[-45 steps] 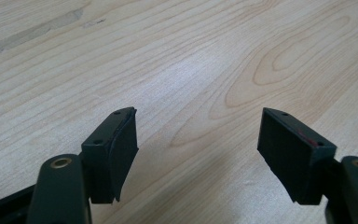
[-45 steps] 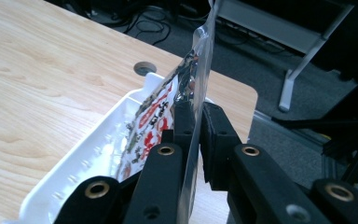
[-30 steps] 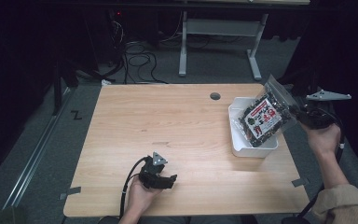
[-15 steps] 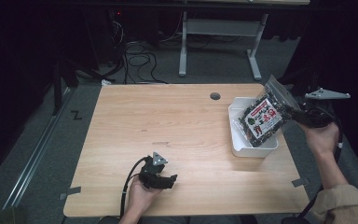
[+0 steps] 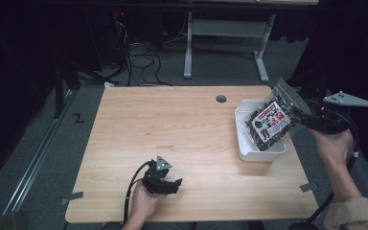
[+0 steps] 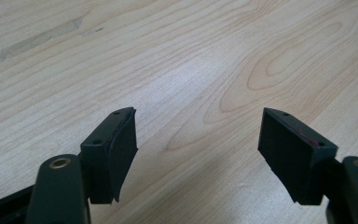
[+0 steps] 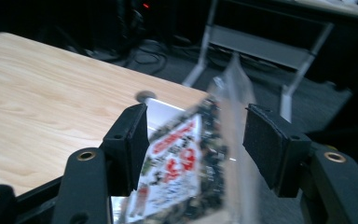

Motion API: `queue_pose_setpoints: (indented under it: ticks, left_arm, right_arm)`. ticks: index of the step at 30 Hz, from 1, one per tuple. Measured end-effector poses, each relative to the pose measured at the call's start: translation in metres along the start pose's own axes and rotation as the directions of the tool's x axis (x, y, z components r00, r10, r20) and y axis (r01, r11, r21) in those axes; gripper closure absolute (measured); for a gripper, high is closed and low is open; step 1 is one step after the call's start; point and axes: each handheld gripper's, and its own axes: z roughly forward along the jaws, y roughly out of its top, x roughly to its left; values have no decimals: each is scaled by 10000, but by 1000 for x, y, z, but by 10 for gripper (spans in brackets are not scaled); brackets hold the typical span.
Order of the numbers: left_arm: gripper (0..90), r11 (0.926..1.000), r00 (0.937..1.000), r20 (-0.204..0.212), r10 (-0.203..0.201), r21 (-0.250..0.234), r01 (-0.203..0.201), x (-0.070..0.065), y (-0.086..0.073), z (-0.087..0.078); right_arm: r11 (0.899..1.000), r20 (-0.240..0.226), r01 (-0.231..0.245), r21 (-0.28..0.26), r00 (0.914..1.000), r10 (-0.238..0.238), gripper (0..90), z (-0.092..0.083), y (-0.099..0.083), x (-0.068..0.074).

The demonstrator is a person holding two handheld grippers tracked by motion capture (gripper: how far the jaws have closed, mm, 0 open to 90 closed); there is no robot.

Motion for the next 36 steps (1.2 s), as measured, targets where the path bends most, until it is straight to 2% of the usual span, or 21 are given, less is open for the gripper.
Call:
queue_pose_setpoints:
  ticks: [5,9,14,21,25,29,36]
  left_arm:
    - [284,9999,10000,-40,-56,-156,55,0,1,-2]
    - [284,9995,10000,-66,-33,-328,31,-1,0,-6]
    - [285,9985,9999,-121,-82,-537,76,2,1,-11]
    - [285,9976,9999,-129,-113,-683,104,1,1,-15]
    - [286,9977,9998,-109,-137,-671,130,0,2,-15]
    - [285,9972,9999,-82,-120,-740,114,0,1,-17]
    - [289,9971,9995,88,-305,-693,310,-1,2,-16]
  right_arm:
    - [9990,-675,229,-397,9974,-255,385,-10,1,18]
    - [9973,-982,286,-671,9945,-351,378,-19,-3,30]
    - [9973,-1302,330,-651,9906,-413,371,-29,-12,44]
    - [9969,-1855,186,-762,9821,-325,362,-34,-25,54]
    - [9972,-1985,160,-728,9796,-302,359,-35,-31,58]
    - [9973,-2258,-63,-730,9741,-104,356,-36,-37,62]
    - [9961,-2504,-12,-877,9679,-209,341,-42,-46,73]
